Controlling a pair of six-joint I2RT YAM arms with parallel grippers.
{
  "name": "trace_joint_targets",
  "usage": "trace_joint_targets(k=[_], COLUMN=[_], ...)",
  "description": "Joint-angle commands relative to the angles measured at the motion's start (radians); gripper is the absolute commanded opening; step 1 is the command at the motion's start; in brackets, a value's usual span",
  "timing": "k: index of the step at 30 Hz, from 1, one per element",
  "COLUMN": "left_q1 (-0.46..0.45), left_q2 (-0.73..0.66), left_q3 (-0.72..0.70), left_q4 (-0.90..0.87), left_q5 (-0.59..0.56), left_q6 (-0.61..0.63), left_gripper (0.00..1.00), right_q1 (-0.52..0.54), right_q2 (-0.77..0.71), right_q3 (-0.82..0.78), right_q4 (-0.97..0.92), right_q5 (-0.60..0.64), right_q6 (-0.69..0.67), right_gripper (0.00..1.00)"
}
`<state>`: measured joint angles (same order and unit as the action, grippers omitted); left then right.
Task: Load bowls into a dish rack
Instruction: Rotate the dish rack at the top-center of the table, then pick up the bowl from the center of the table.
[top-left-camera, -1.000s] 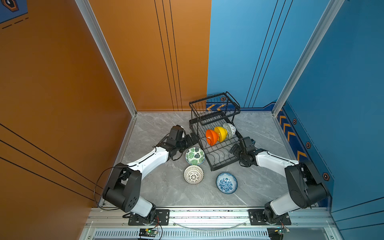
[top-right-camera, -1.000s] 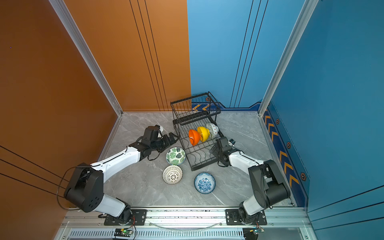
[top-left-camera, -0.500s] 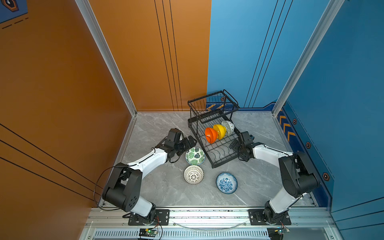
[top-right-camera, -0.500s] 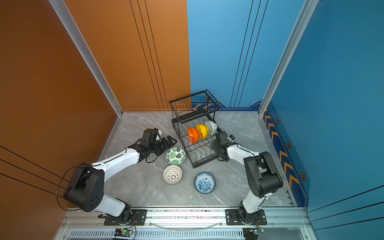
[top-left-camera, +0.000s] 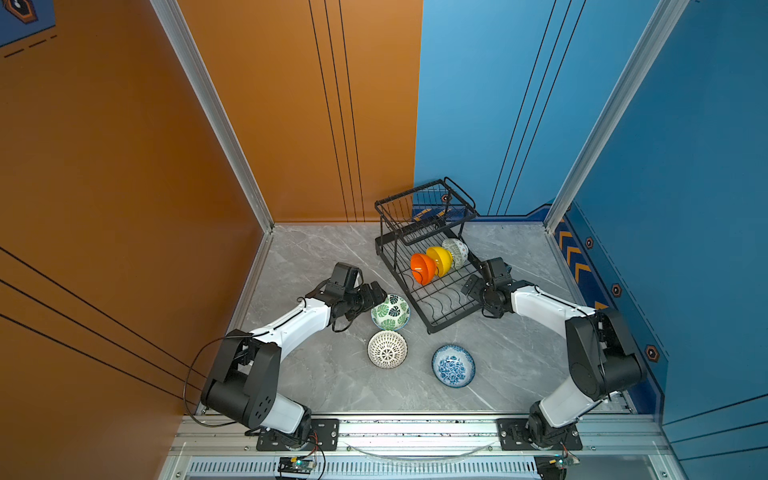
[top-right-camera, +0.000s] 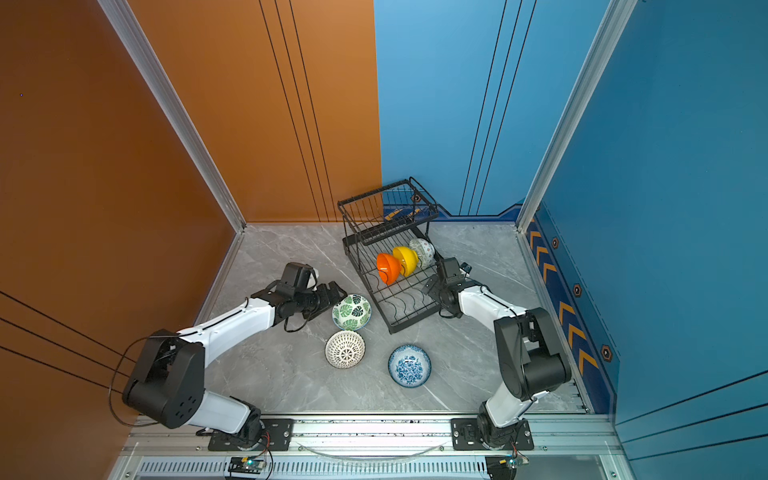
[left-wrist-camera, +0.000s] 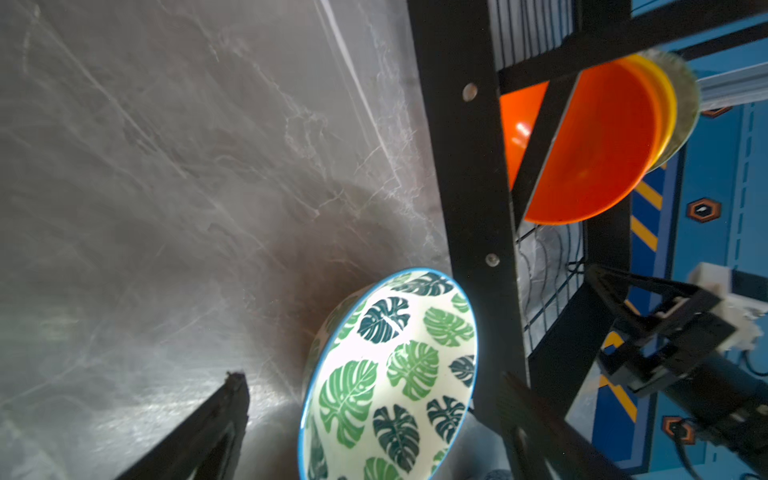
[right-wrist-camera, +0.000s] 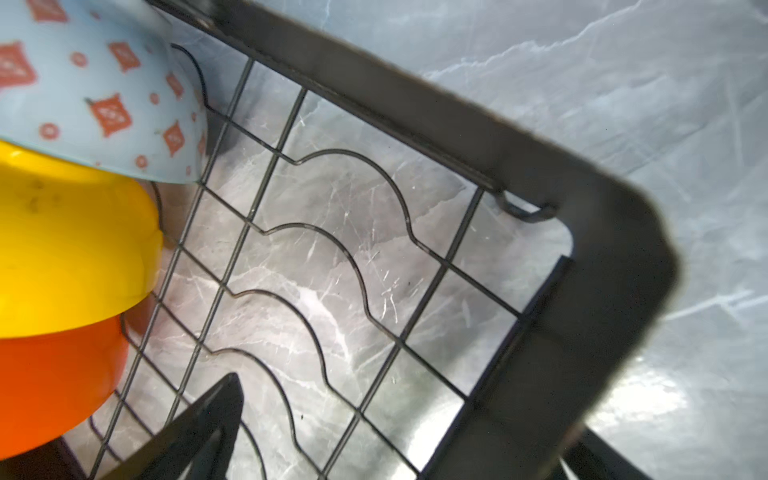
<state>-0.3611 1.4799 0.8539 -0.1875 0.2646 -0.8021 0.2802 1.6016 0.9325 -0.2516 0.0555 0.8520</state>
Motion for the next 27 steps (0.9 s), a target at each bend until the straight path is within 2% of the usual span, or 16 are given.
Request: trace_joint_targets(k=[1, 3, 12, 15, 19, 22, 24, 26, 27], left_q1=[-0.008, -0.011, -0.022, -0.034, -0.041, -0.042, -0.041, -0.040, -0.038], left_q2=[-0.005, -0.001, 0.074, 0.109, 0.128, 0.140, 0.152, 0.161, 0.164], left_q3=[-0.029, -0.042, -0.012, 0.013, 0.028, 0.033, 0.038, 0.042, 0.043], left_q4=[-0.068, -0.067, -0.077, -0.076, -0.076, -0.076, -0.077, -0.076, -0.077], left_q5=[-0.013, -0.018, -0.073, -0.076, -0.091, -0.094, -0.092, -0.097, -0.100], left_q6=[0.037, 0.038, 0.086, 0.099, 0.107, 0.109, 0.109, 0.109, 0.107], left_gripper=[0.90, 0.87, 0.60, 0.47, 0.35, 0.21, 0.19, 0.09, 0.08], right_q1=[-0.004, -0.011, -0.007, 0.002, 0.011, 0.036, 0.055, 0.074, 0.083], right_q2=[-0.067, -0.101, -0.245, -0.256, -0.254, -0.240, -0.227, -0.210, -0.204], right_q3=[-0.038, -0.056, -0.058, -0.026, 0.000, 0.018, 0.033, 0.045, 0.050], right_q4=[-0.029, -0.041, -0.149, -0.188, -0.189, -0.175, -0.173, -0.172, -0.169], right_q5=[0.016, 0.023, 0.115, 0.159, 0.133, 0.111, 0.115, 0.120, 0.122], right_q6=[-0.060, -0.078, -0.211, -0.276, -0.321, -0.337, -0.344, -0.342, -0.341], right_gripper=[1.00, 1.00, 1.00, 1.00, 1.00, 1.00, 1.00, 1.00, 1.00])
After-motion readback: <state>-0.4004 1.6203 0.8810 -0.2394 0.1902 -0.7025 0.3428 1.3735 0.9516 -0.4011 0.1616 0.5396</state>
